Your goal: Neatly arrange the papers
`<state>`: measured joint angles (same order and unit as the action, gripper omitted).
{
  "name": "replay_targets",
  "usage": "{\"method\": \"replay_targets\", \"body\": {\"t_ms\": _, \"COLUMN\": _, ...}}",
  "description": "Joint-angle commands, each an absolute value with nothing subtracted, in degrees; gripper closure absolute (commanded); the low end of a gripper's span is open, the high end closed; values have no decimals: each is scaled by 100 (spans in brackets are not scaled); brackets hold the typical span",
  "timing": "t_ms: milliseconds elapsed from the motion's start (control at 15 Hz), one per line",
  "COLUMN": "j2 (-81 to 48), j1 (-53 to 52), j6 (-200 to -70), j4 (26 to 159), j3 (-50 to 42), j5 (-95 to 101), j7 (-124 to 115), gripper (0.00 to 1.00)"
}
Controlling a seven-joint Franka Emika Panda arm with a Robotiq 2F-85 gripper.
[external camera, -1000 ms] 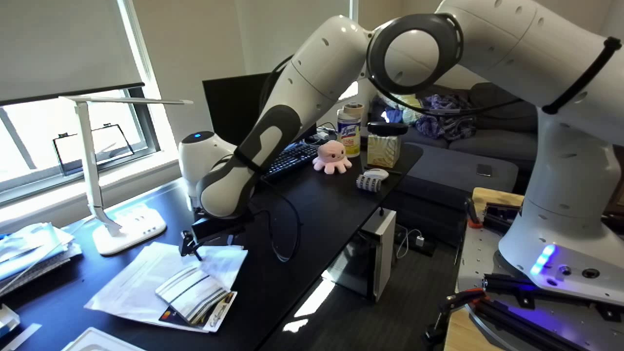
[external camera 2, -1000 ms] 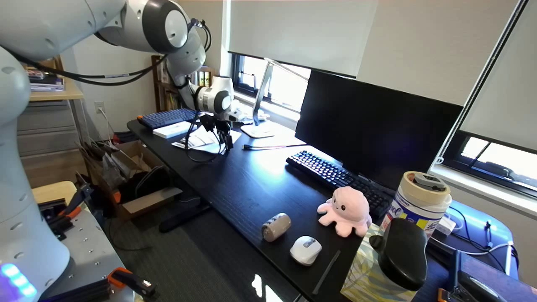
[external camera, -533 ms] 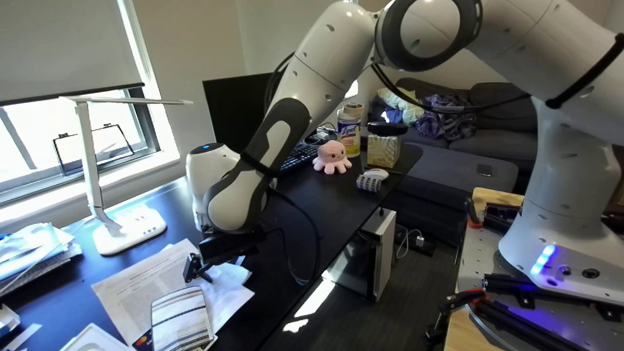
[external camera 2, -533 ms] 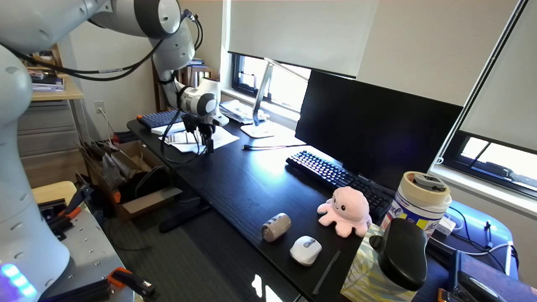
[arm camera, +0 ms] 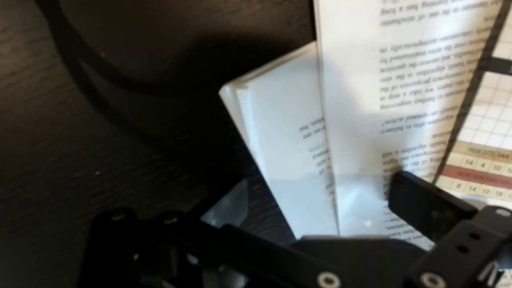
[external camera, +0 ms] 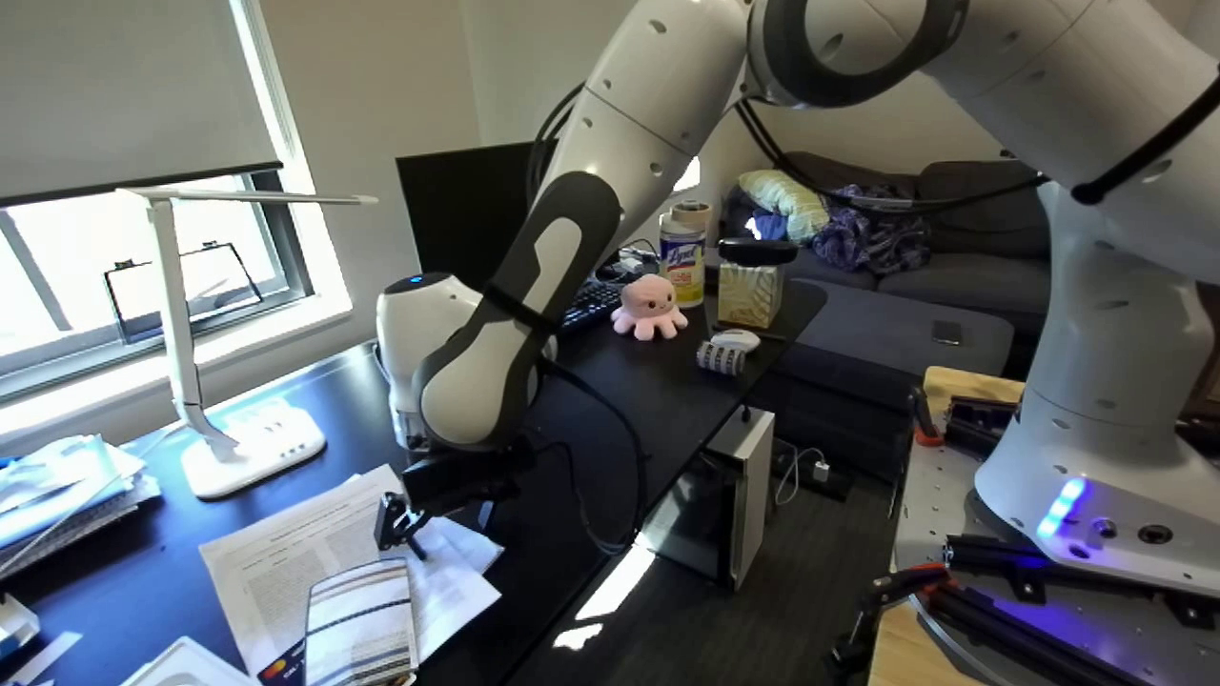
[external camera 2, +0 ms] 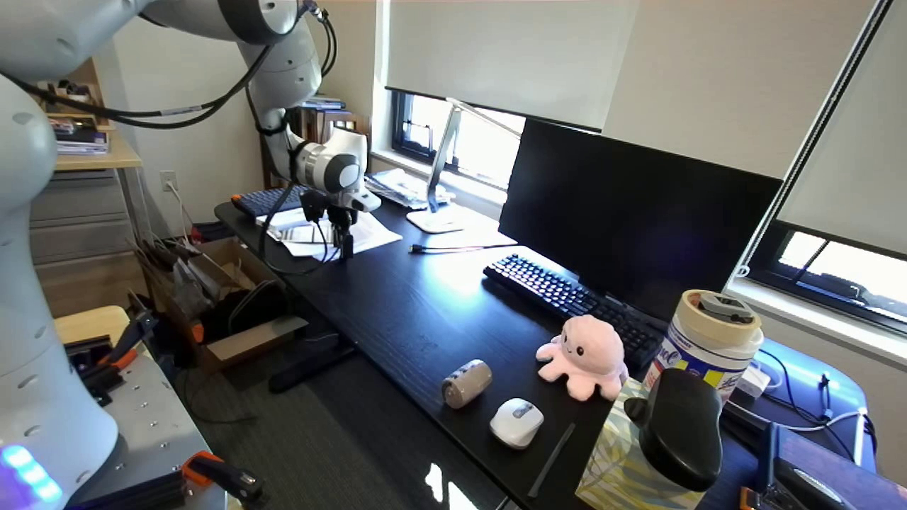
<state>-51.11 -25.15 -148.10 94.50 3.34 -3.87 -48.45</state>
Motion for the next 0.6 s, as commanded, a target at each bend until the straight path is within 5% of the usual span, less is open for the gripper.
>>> {"method": "replay_targets", "body": {"t_ms": 0, "j2": -4726, "j1": -2737, "j6": -14797, "j4": 9785, "j3": -165, "j5": -174, "j7": -5115, "gripper": 0}}
{"method": "replay_targets", "body": {"t_ms": 533, "j2": -4862, "j1": -2768, "j6": -14828, "j4": 9372, "j3": -472, "j5": 305, "j7": -4917, "gripper": 0}}
